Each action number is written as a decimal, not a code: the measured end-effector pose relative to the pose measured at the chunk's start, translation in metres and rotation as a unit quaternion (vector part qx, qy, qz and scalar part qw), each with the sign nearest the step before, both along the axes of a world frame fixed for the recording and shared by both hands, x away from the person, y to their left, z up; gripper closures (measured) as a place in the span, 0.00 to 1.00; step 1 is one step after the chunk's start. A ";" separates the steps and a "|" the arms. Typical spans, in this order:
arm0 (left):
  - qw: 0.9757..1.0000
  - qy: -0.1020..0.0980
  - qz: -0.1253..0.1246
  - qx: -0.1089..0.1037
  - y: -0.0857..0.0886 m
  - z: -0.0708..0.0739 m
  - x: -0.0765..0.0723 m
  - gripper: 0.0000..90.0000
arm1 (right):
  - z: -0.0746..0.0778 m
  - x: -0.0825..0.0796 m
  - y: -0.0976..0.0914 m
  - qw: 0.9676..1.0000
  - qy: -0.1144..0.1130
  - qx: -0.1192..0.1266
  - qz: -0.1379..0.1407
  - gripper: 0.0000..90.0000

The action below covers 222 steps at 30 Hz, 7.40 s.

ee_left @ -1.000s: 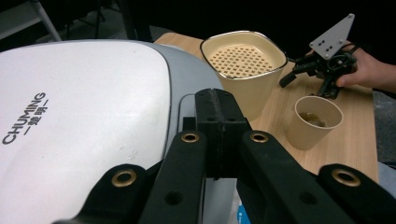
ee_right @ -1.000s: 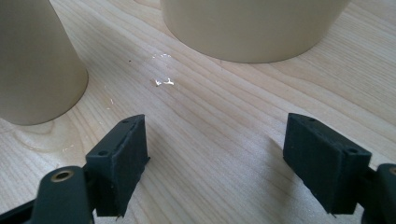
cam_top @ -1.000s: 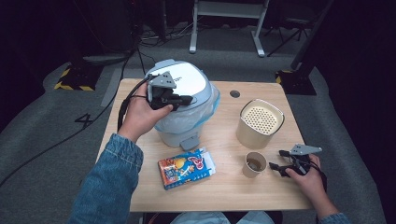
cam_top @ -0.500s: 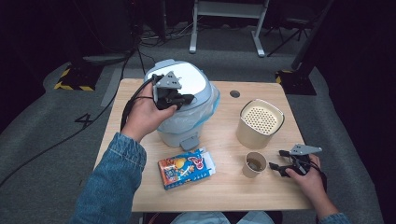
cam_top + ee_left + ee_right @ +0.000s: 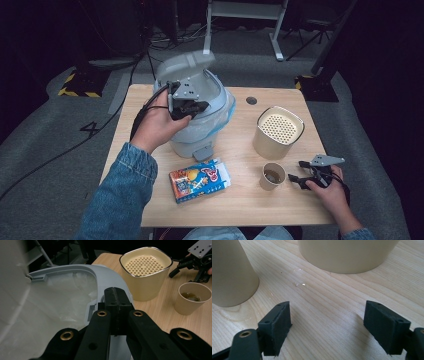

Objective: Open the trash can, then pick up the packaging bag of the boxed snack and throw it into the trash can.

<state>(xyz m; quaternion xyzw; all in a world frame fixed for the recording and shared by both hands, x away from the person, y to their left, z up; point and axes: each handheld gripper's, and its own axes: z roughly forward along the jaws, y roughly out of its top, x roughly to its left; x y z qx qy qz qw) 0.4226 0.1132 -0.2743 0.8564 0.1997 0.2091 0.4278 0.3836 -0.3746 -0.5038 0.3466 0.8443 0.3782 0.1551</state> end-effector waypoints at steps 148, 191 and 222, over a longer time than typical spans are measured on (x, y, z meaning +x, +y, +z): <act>0.987 0.137 0.086 0.010 0.097 -0.229 -0.092 0.46 | 0.053 -0.043 0.235 0.961 0.038 0.026 0.274 1.00; 0.986 0.140 0.091 0.011 0.097 -0.229 -0.090 0.39 | 0.194 -0.054 0.168 0.962 -0.059 0.055 0.260 1.00; 0.986 0.140 0.091 0.011 0.097 -0.229 -0.090 0.38 | 0.255 0.022 0.219 0.970 -0.086 0.071 0.217 1.00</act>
